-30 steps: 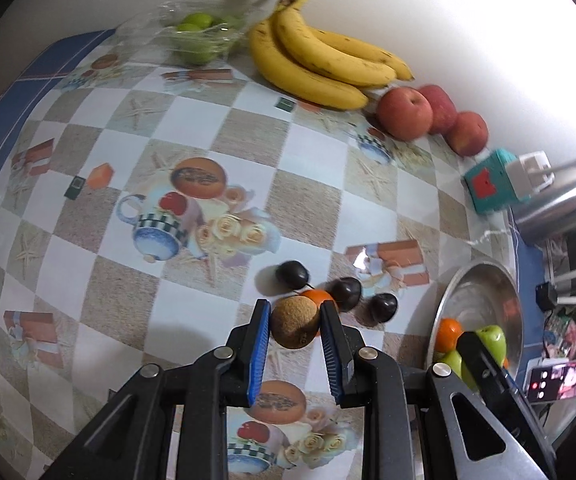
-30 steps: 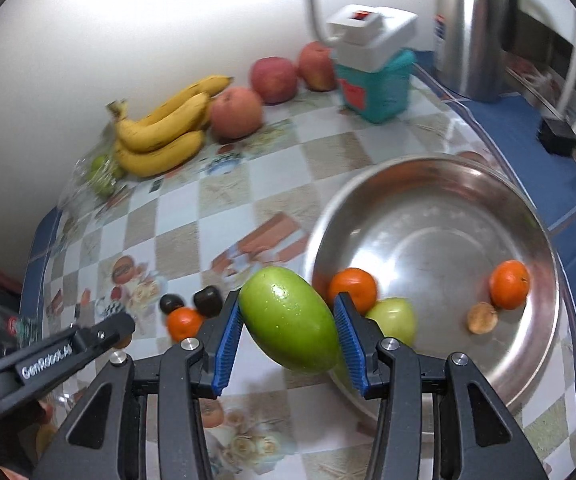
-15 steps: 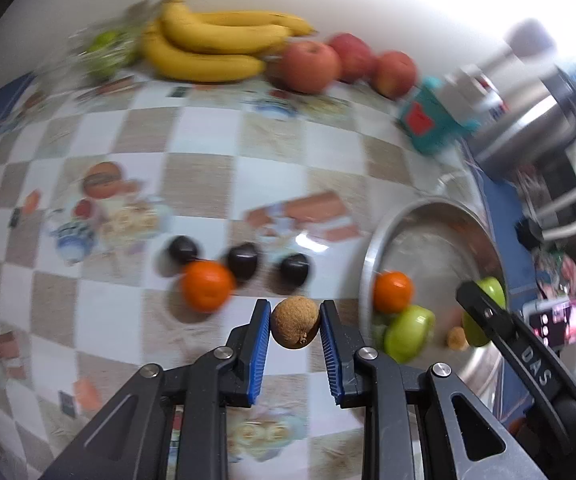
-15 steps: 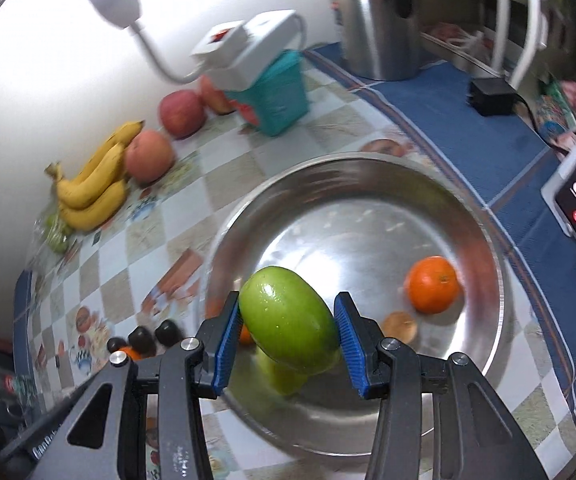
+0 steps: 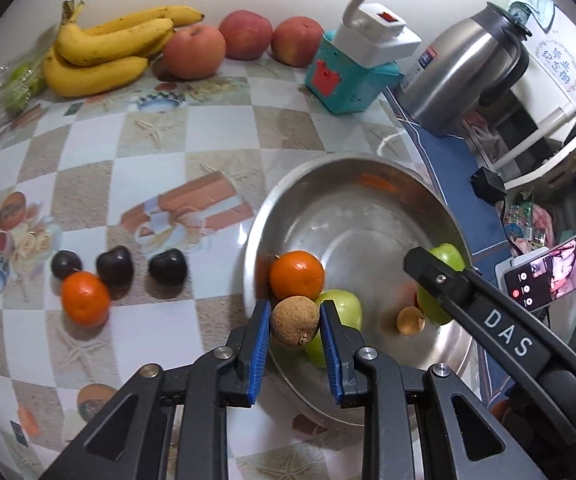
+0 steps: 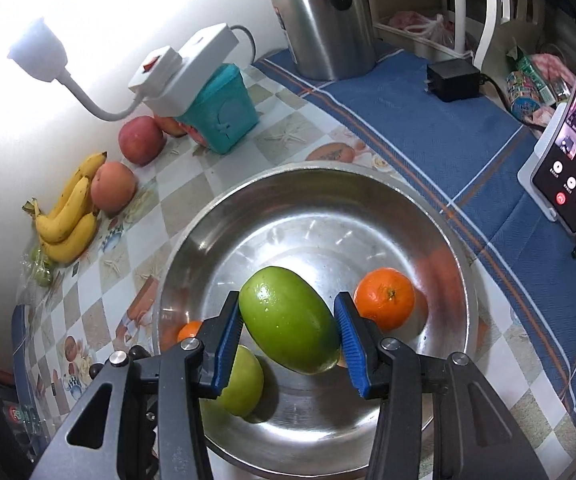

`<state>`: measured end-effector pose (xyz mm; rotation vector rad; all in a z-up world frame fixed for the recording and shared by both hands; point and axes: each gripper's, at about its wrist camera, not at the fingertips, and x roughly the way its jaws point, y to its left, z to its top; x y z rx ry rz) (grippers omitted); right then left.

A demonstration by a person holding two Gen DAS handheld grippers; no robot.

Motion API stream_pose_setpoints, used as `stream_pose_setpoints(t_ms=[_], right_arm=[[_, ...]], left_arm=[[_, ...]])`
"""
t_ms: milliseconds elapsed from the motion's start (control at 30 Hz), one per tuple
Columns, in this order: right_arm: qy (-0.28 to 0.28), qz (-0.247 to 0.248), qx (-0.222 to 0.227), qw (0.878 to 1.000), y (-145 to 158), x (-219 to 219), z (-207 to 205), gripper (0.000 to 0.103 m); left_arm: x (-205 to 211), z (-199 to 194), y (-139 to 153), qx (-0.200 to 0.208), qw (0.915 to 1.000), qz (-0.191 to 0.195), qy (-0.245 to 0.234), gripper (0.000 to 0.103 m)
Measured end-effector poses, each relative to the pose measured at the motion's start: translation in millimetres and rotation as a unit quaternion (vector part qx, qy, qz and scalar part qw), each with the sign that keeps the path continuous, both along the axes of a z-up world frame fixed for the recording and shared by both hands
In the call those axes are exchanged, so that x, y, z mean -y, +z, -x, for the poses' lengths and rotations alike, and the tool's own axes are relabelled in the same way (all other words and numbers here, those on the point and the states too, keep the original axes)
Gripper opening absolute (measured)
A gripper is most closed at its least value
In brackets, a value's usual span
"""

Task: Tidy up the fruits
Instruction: 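Carry the kiwi and green mango over the steel basin and lower them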

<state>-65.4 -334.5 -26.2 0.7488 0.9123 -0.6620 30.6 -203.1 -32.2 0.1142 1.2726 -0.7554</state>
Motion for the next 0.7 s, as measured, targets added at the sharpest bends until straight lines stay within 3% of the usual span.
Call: stream_pose_setpoints(t_ms=[700], right_arm=[[0.01,-0.03,-0.028,0.999,-29.9,0.3,-8.8,0.049]], left_arm=[[8.1,4.5,-13.2,0.002,0.9998,-0.016,-0.01,0.029]])
